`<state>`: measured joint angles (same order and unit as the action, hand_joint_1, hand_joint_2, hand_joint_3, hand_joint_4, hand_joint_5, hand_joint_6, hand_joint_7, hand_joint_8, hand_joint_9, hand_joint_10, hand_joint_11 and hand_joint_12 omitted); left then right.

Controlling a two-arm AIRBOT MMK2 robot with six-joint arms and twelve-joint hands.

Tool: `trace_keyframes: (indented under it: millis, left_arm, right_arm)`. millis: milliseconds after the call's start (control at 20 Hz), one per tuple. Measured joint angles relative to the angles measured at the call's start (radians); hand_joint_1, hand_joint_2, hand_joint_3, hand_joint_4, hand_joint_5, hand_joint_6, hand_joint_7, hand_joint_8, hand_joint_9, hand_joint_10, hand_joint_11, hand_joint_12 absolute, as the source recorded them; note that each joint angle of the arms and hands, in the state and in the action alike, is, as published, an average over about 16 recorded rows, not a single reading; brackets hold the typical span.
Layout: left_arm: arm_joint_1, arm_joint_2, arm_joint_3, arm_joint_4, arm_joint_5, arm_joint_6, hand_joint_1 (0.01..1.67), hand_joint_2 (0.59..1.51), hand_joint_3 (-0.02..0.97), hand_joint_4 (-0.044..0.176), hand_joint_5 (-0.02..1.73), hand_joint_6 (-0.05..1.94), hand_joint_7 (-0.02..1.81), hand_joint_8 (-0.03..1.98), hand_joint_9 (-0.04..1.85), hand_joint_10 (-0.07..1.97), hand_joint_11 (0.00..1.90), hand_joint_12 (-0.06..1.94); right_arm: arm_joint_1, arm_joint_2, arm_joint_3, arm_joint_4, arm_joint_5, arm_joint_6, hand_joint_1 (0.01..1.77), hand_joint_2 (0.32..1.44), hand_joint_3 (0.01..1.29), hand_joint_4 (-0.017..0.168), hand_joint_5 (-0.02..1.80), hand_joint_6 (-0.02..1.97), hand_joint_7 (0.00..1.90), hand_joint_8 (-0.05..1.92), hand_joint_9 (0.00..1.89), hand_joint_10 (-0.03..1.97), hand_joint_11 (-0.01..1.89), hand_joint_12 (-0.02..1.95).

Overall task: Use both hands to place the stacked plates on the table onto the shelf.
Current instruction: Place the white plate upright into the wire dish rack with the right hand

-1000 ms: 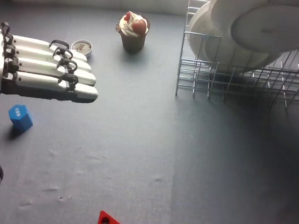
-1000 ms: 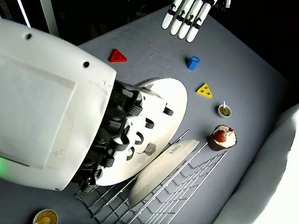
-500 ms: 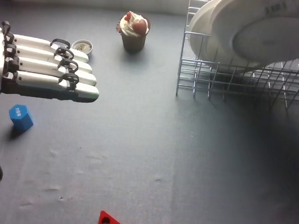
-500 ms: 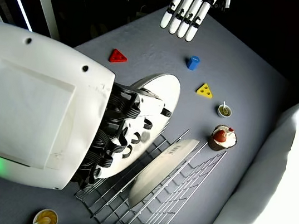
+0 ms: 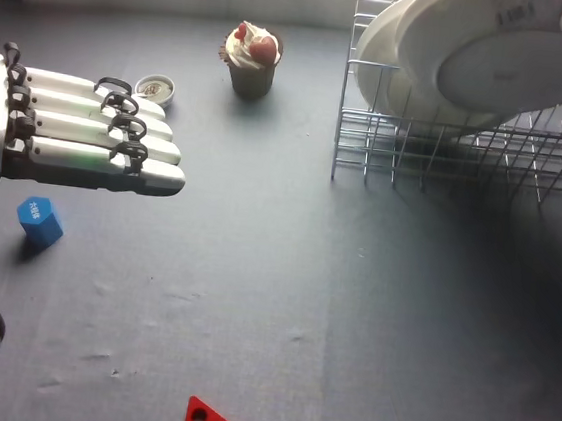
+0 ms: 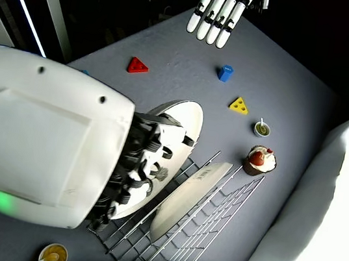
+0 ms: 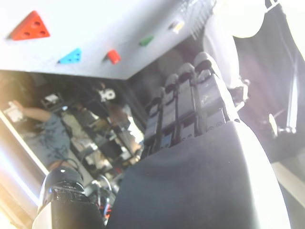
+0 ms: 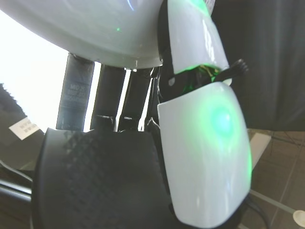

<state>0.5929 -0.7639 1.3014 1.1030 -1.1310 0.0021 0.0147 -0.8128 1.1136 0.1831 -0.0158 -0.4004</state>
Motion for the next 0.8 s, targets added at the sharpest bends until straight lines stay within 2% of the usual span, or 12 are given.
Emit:
trace_keyframes:
  millis: [800]
  left_arm:
    - [0.0,0.0,-0.003,0.015,0.001,0.0,0.03,0.895,0.02,0.003,0.08,0.02,0.11,0.0,0.1,0.01,0.11,0.0]
  right_arm:
    - [-0.042,-0.088,0.078,0.003,0.033,0.003,1.47,0.99,0.01,-0.009,0.91,0.78,1.13,0.56,1.16,0.64,0.94,1.36]
